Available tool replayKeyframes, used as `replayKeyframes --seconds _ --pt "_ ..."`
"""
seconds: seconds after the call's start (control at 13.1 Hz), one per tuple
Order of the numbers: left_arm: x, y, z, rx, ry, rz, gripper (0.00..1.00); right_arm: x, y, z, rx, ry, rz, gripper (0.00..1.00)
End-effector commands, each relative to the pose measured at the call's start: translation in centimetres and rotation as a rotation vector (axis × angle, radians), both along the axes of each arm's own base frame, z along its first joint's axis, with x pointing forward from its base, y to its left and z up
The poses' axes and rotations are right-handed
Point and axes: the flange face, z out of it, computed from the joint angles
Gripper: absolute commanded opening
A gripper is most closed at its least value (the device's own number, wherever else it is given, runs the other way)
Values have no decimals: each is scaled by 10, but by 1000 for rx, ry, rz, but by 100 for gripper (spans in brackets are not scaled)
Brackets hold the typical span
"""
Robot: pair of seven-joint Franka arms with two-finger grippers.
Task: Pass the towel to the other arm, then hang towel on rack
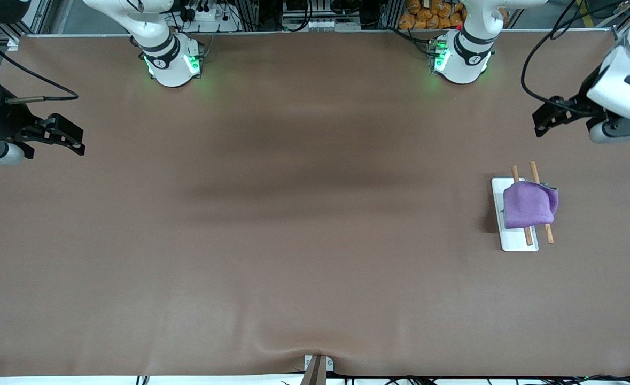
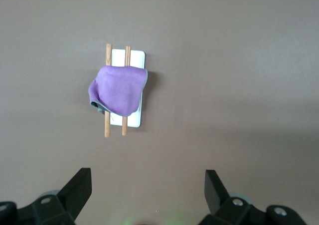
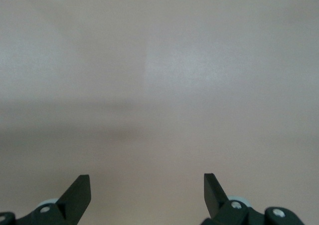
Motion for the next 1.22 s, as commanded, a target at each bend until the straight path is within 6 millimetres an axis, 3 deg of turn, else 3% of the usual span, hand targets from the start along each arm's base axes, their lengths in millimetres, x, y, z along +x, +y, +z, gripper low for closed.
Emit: replayKeyframes --seconds 0.0,0.23,0.46,0.76,1.15 --pt "-22 3 0 -33 -3 2 100 1 10 12 9 -16 10 100" --pt "-24 20 0 -94 16 34 100 2 8 12 12 -15 9 100" --pt "-27 17 2 -92 25 28 100 1 6 13 21 -16 -2 100" --pt "-28 -1 10 -62 9 5 100 1 8 12 22 -13 -4 100" --pt "-27 2 16 -38 7 3 100 1 8 12 22 -13 -4 100"
